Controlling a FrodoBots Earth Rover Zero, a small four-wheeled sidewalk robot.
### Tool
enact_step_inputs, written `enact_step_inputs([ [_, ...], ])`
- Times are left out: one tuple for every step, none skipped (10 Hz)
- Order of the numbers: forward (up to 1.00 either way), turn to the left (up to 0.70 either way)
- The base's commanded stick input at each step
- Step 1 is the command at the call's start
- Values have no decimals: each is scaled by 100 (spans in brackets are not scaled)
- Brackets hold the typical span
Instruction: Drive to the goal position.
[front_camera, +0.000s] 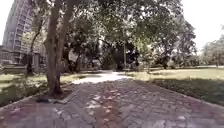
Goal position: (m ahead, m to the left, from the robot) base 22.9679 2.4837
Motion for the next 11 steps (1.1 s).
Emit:
enact_step_inputs([
  [70,0],
  [70,0],
  [70,0],
  [70,0],
  [70,0],
  [70,0],
  [70,0],
  [70,0],
  [70,0],
  [70,0],
  [70,0],
])
